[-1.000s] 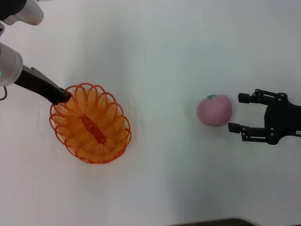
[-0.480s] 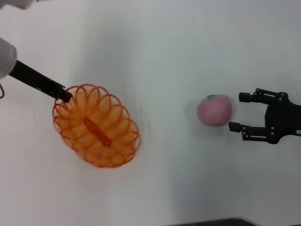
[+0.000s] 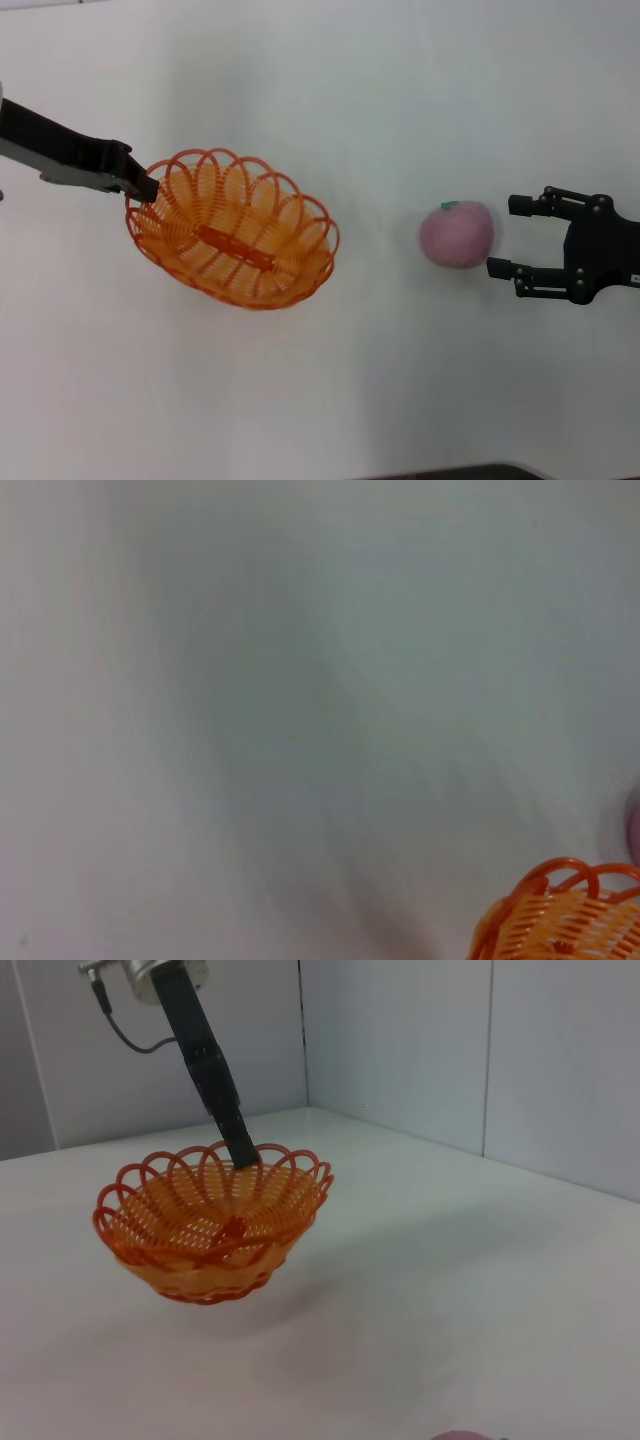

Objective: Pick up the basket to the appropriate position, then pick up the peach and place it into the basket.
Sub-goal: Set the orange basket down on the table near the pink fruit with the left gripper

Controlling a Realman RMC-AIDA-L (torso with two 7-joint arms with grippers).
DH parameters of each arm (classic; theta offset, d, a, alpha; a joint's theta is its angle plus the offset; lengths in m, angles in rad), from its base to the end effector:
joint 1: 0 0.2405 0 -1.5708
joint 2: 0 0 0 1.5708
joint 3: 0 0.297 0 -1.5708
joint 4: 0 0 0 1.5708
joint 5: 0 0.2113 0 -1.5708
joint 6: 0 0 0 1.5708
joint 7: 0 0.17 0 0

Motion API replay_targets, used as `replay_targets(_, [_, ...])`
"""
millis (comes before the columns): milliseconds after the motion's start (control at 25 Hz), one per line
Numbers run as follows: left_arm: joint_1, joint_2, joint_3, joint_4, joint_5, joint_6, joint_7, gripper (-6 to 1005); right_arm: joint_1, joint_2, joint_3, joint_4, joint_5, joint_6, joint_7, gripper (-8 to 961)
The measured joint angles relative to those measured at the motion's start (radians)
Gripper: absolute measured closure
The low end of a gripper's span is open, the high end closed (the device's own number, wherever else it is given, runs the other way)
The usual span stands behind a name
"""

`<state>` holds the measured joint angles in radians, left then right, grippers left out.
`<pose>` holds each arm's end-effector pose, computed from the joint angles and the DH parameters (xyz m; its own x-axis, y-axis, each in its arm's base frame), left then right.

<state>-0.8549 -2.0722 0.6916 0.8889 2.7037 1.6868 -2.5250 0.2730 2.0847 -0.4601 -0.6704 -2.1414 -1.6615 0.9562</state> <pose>-0.2403 0.4112 -0.0220 0.3923 0.9198 -0.0083 0.9006 -0.3859 -0.1998 0.3763 0.2610 -0.0249 0.8677 -0.2209 -0.4454 -0.3939 -0.8520 -0.3448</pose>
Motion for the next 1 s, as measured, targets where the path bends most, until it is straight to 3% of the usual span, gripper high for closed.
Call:
replay_targets(80, [0.016,-0.009,-0.015,-0.004,-0.018,0.002,-0.025,955,0.0,0.0,0.0,0.001,0.0,0.0,0.0,97])
replay_targets(280, [0.1,-0.072,-0.032,0.01,-0.106,-0.042,-0.069,956,0.0,0.0,0.0,0.004,0.004,0.001,0.001,97])
replay_targets(400, [0.151,-0.097,-0.021,0.026,-0.158,-0.092,-0.094,958,0.001,0.0,0.0,0.005,0.005,0.002,0.002,97])
replay_targets(840, [0.316,-0.101,0.109,0.016,-0.349,-0.319,-0.141,953,0.001,0.0,0.002,0.006,0.006,0.002,0.003,97])
replay_targets(1000, [0.327,-0.102,0.118,0.021,-0.356,-0.338,-0.141,949,0.001,0.0,0.002,0.006,0.006,0.002,0.003,97])
